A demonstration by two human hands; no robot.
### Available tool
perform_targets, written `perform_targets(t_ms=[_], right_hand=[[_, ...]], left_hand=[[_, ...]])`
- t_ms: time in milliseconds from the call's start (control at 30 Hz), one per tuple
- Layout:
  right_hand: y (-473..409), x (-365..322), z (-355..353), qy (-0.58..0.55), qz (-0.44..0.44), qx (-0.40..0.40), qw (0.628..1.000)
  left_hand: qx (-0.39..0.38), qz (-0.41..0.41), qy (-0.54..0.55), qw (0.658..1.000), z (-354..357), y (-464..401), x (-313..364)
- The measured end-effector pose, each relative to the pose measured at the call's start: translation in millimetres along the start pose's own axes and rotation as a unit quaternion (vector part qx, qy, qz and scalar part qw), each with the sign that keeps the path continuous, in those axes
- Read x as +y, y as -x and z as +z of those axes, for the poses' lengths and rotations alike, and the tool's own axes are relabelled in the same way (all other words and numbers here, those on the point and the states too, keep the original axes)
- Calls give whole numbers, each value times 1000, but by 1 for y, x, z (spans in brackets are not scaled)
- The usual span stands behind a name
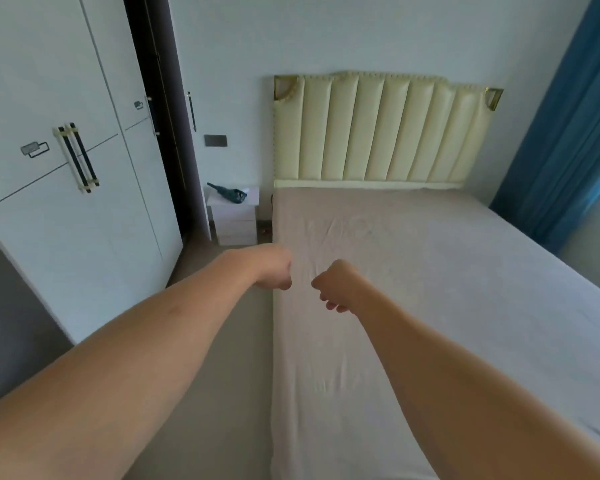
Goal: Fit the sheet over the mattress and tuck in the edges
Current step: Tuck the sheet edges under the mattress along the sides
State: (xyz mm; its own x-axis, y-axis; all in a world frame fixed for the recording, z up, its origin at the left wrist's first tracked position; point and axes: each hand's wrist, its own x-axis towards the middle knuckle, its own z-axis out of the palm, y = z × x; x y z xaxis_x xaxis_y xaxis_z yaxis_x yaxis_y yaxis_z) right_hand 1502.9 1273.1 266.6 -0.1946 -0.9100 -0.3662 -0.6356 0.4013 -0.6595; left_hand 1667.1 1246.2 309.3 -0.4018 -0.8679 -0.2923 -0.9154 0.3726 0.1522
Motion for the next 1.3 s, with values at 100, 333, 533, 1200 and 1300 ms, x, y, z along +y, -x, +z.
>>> perform_targets(t_ms=[100,333,533,1200,1300], right_hand=[[-1,-39,-8,61,-6,-17,998],[-25,-146,0,67,-66,36,995],[-97,-254,31,73,-51,71,994],[-396,-406,7,123,-34,77,989],[-451,-428,-8,276,-51,34,959]], left_hand=[[30,10,15,999,-28,4,-17],[52,33,42,997,-97,-18,-109],[93,39,48,994,-159,-56,-225],[145,-4,71,987,-247,-372,-378],[131,-14,67,989,-267,-430,-395]])
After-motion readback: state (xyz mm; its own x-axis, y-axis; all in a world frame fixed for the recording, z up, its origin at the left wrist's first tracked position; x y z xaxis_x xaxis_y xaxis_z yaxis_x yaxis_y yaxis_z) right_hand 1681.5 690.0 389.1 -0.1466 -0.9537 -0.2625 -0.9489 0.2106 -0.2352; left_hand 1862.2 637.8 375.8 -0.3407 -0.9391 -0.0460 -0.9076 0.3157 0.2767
